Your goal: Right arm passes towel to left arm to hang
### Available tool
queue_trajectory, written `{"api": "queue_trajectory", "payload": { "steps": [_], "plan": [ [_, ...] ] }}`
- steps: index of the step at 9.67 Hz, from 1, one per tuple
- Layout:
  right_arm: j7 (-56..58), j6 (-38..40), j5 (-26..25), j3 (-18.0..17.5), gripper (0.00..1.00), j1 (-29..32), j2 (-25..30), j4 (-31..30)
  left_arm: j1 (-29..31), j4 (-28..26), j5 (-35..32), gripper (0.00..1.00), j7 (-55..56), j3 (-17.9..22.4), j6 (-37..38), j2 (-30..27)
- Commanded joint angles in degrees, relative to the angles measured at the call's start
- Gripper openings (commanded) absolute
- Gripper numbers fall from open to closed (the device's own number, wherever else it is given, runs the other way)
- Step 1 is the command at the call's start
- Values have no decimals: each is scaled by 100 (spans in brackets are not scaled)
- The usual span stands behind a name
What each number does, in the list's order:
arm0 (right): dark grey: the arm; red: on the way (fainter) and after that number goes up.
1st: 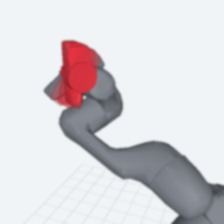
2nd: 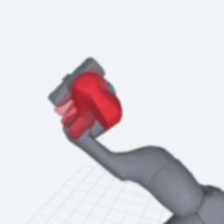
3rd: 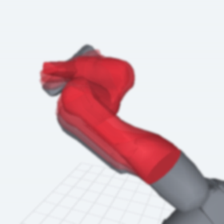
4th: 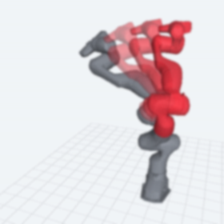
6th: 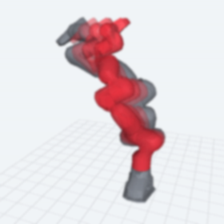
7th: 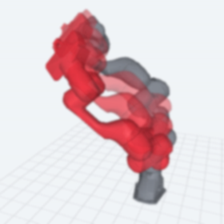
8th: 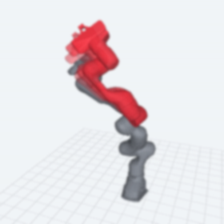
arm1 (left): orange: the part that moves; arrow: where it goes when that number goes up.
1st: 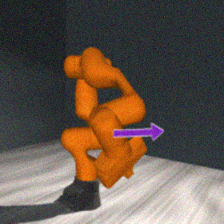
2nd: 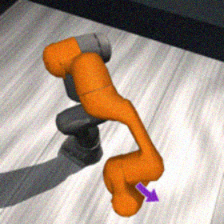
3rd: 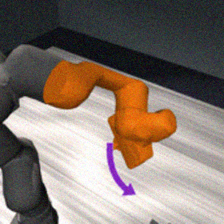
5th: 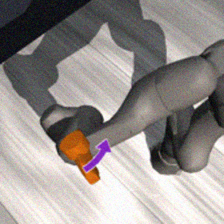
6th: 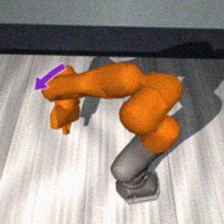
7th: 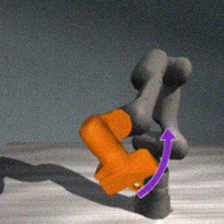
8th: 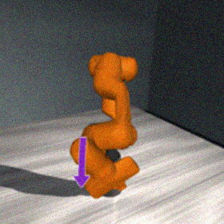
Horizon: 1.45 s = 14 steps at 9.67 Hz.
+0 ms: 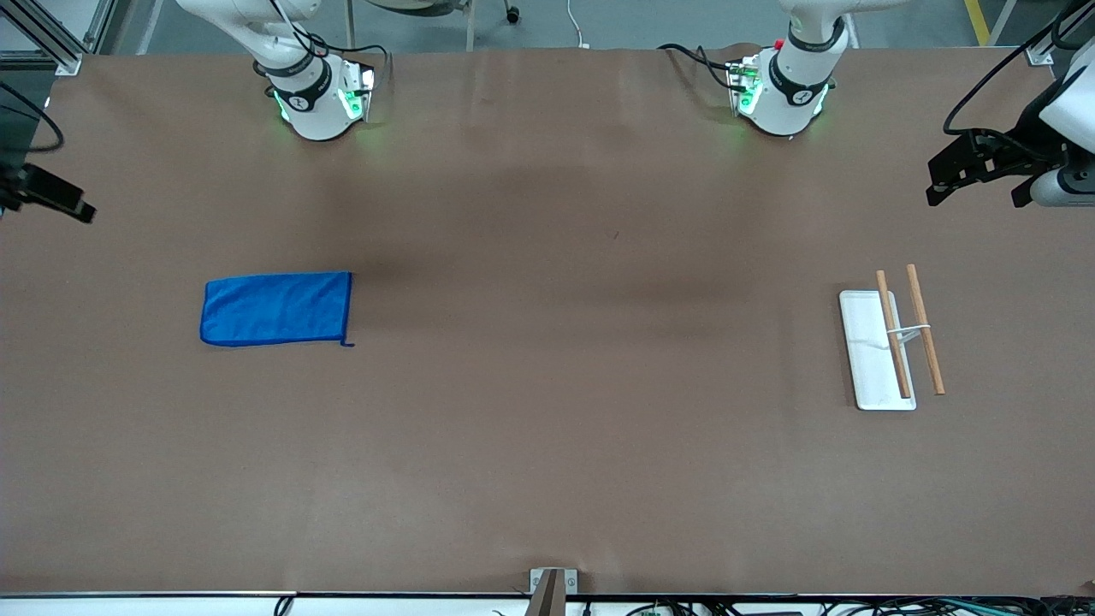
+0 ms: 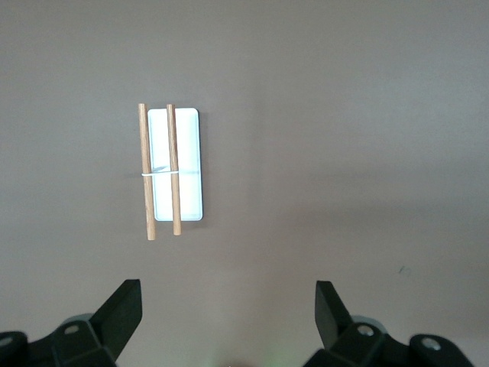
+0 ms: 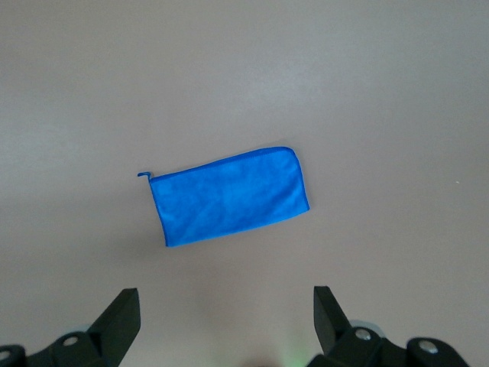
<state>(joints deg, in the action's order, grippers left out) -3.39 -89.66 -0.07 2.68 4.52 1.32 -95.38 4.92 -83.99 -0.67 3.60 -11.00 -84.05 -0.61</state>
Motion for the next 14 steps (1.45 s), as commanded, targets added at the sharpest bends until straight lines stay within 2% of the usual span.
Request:
{"api": "queue_trajectory", "payload": {
  "steps": [1,4,6,10,12,14],
  "plan": [
    [215,-1108,-55,-13,100,-47,132,-1284,18,14,-21,100,-62,-25,100,122],
    [435,-3348,-55,-30,100,-117,123,-3165,18,-3,-21,100,-62,-25,100,131],
    [550,-5270,-55,-30,100,-179,-121,-4378,9,5,-12,100,-44,-33,91,140],
    [831,-7701,-90,-13,100,-153,-1271,-5209,18,32,-30,100,-44,-33,65,201],
    [840,-7891,-90,-13,100,-144,-1581,-5210,9,14,-21,100,-53,-25,100,184],
    [840,-7882,-90,-13,93,-153,-1678,-5228,-8,23,-21,100,-27,-33,91,192]
  ]
}}
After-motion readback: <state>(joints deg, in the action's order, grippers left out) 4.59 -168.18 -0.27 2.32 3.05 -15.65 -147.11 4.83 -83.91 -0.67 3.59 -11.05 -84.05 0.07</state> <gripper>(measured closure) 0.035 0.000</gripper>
